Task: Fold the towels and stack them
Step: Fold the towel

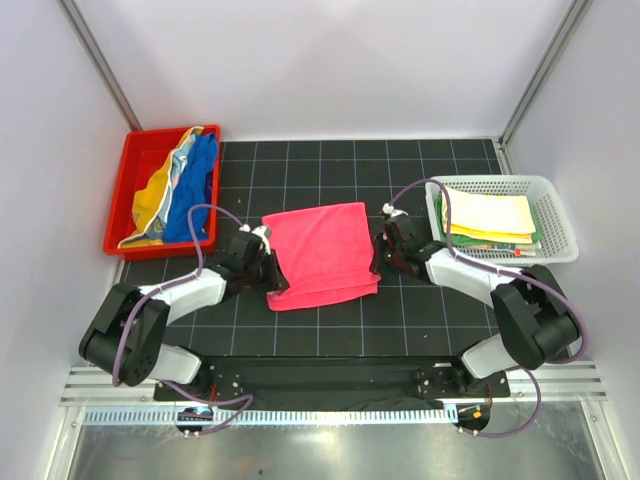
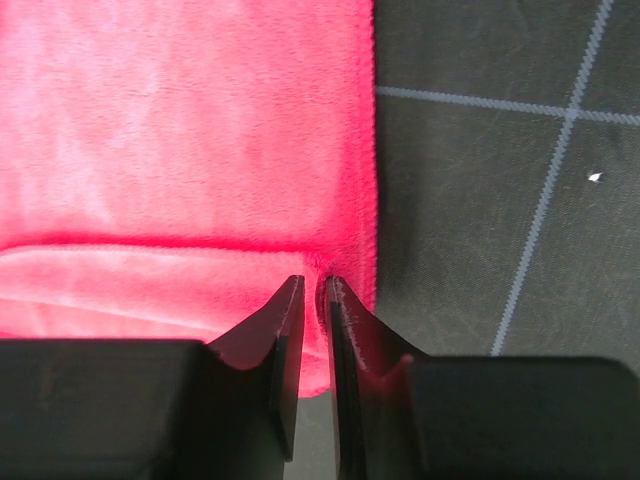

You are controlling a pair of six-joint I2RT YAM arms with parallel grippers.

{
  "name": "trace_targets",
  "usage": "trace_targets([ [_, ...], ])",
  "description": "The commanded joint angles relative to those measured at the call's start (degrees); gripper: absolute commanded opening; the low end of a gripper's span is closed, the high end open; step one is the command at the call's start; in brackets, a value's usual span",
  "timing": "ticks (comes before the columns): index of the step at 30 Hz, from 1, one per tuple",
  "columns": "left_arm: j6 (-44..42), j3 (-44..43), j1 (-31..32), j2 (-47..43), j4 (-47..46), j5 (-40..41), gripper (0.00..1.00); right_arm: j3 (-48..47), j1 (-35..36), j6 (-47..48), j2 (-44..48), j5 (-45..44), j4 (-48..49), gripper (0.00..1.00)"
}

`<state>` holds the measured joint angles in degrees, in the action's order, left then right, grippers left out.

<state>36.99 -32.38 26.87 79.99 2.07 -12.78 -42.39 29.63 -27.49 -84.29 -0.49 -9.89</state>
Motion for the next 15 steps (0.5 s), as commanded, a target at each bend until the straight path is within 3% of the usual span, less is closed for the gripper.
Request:
trace_targets([
  [1,-0.6,1.0,0.5,-2.0,-0.4,-1.0,0.17,0.6,0.7,-0.2,2.9,2.1,1.6,0.22],
  [15,-0.4,3.9,1.2,-8.4,3.1,2.1,0.15,5.7,0.9,1.3,10.3,1.1,-1.5,0.16],
])
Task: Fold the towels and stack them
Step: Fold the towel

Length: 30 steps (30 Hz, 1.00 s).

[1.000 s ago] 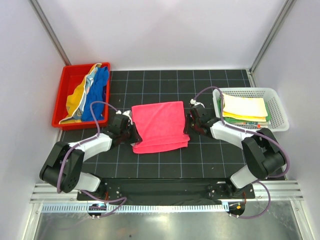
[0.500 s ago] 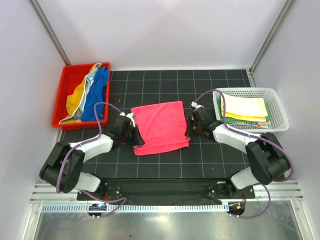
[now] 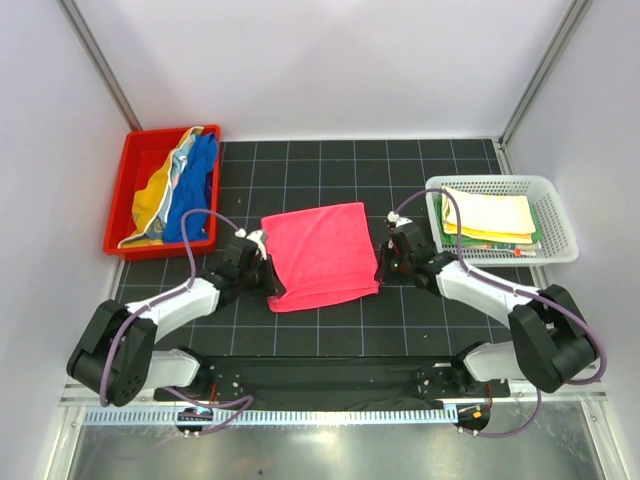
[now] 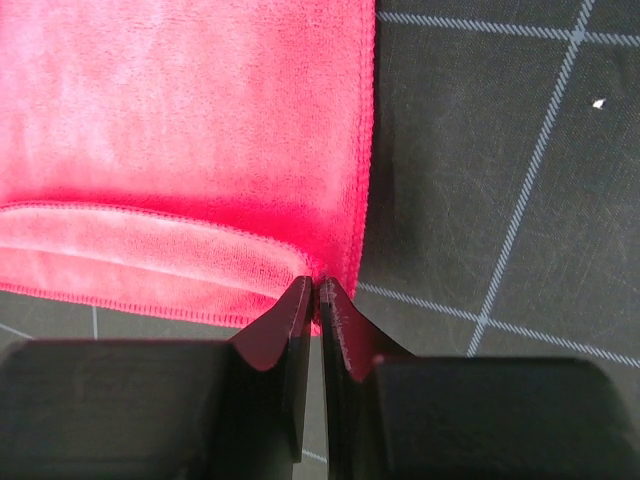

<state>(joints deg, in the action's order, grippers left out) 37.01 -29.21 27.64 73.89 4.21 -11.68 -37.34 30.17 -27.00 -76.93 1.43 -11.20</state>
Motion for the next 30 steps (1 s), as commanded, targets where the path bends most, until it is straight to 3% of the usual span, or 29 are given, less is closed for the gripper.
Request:
trace_targets([
  [1,-0.5,0.9,0.4,-2.6,1.1,0.9,0.15,1.3,0.3,0.9,3.8,-0.9,-0.2,0.15],
  [12,0.6,2.6,0.9,-5.9,2.6,1.5,0.13,3.9,0.3,1.3,6.8,-0.2,-1.4,0.16],
  [20,1.9,3.5,1.0,-9.1,4.6,3.9,0.13,4.6,0.3,0.4,11.4,-1.1,-4.3,0.3],
  [30,2.7,2.5,0.9,-11.2,5.9,5.4,0.11,6.8,0.3,-3.2,15.8,-6.5,-5.1,0.33],
])
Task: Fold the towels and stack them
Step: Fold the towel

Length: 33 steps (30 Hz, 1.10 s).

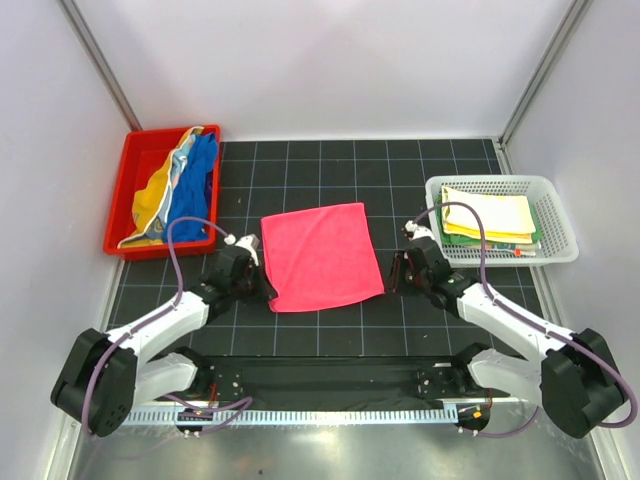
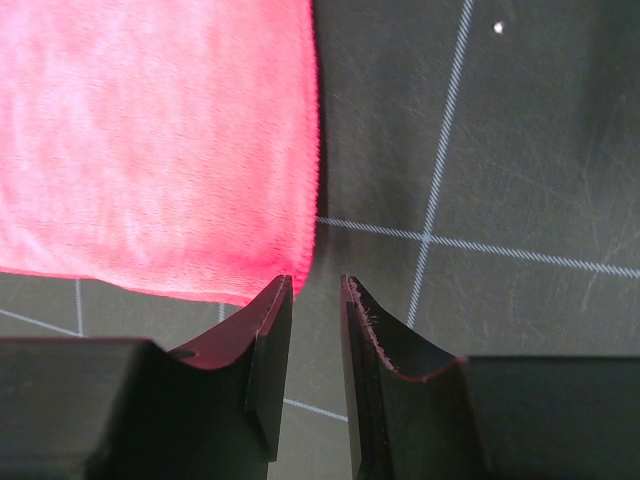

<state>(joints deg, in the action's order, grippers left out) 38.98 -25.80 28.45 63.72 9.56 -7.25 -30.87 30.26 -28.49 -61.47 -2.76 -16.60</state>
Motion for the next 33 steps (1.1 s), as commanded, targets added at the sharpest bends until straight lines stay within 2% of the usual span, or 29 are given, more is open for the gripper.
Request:
trace_targets([
  [1,0.9,-1.3,0.1,-0.9,0.5,1.2,0.1,0.3,0.2,-1.7,-0.7,-2.1,0.9,0.34],
  [4,1.2,-3.7,0.1,-0.1,0.7,3.1,0.11,-2.7,0.2,-1.7,-3.6,-1.7,2.2,0.34],
  [8,1.4,-9.2,-0.1,3.2,0.9,11.7,0.19,-9.2,-0.2,-0.1,-11.0,-4.4,3.2,0.38],
  [13,-0.7,-20.2,-2.7,14.4,1.5,16.5,0.23,-22.5,-3.4,3.0,-22.2,-1.8,4.6,0.38],
  [21,-4.3,-34.0,-9.4,30.6,1.2,13.4,0.34,-40.8,-8.0,7.2,-39.8,2.1,5.0,0.45],
  [25,-5.7,-39.1,-11.2,36.4,1.6,11.3,0.34,-47.3,-8.9,8.5,-47.8,4.3,4.3,0.46],
  [33,-5.7,-44.7,-12.8,42.9,2.9,9.0,0.34,-55.3,-9.3,9.2,-54.3,4.9,3.0,0.46],
])
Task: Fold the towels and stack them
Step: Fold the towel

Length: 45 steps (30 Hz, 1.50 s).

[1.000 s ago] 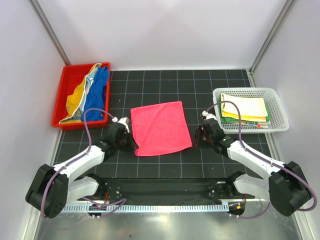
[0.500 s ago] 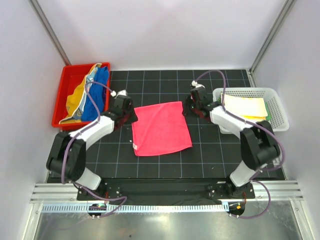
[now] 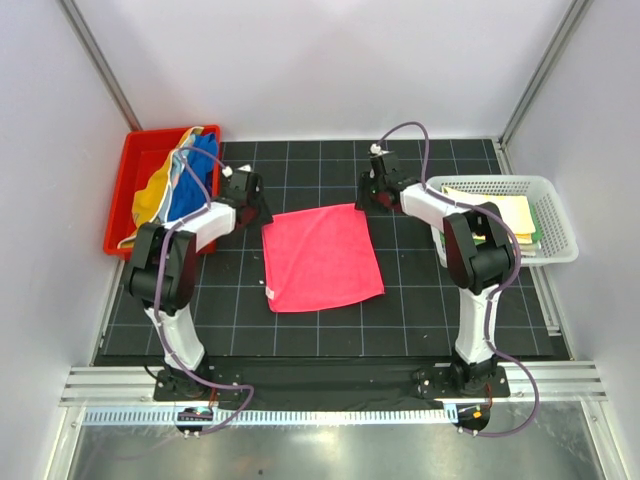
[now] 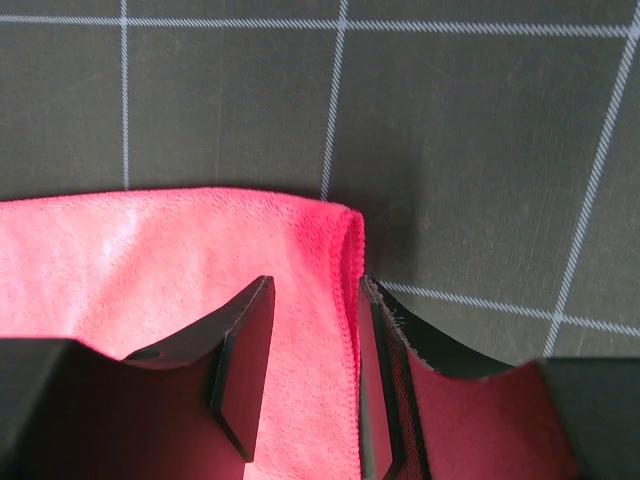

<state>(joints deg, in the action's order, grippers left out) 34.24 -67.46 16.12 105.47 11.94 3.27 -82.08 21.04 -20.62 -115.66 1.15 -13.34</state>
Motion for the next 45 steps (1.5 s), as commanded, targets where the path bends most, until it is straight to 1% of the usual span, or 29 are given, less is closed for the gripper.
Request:
trace_targets([
  [1,-0.9,-3.2,-0.5,1.3,0.5,-1.7,0.34,-4.5,0.1,1.4,-0.5,0.8,-0.6,0.46],
  [3,-0.9,-3.8,-0.5,2.0,0.7,-1.7,0.33,-5.9,0.1,1.5,-1.5,0.4,-1.7,0.46],
  [10,-0.9,-5.4,-0.8,4.0,1.2,-2.4,0.25,-7.1,-0.2,1.4,-3.3,0.3,-2.5,0.46],
  [12,-0.9,-5.5,-1.0,4.1,1.2,-2.4,0.21,-7.5,-0.2,1.4,-3.8,0.4,-2.6,0.46],
  [18,-1.4,-5.2,-1.5,3.2,1.6,-1.8,0.17,-8.0,-0.3,1.4,-4.6,0.7,-2.4,0.46],
  [23,-1.4,-5.8,-2.4,3.0,1.9,-2.2,0.06,-8.5,-0.3,1.3,-5.5,0.7,-2.6,0.45],
  [24,-1.5,-6.2,-2.5,3.1,1.9,-2.2,0.02,-8.4,-0.3,1.3,-5.7,0.7,-2.6,0.44],
  [26,-1.5,-6.5,-2.6,3.2,1.9,-2.3,0.0,-8.6,-0.4,1.3,-6.2,1.0,-2.6,0.41],
  [35,-1.7,-7.3,-3.3,2.9,2.3,-2.1,0.0,-8.4,-1.3,1.2,-6.5,1.0,-2.5,0.35],
  [37,-1.7,-7.7,-3.4,3.0,2.4,-2.2,0.0,-8.6,-1.4,1.1,-6.7,1.2,-2.5,0.32],
  [40,-1.7,-8.0,-3.6,3.1,2.7,-3.1,0.0,-8.7,-1.5,1.0,-6.8,1.4,-2.5,0.31],
  [41,-1.6,-7.7,-3.6,3.0,2.7,-4.7,0.0,-8.7,-1.5,0.9,-6.9,1.5,-2.4,0.31],
  [42,-1.5,-7.4,-3.6,2.8,2.7,-5.0,0.09,-8.7,-1.5,1.0,-6.9,1.5,-2.4,0.31],
  [45,-1.5,-6.4,-3.6,2.2,2.3,-5.1,0.25,-8.6,-1.5,0.9,-6.9,1.8,-2.2,0.31],
])
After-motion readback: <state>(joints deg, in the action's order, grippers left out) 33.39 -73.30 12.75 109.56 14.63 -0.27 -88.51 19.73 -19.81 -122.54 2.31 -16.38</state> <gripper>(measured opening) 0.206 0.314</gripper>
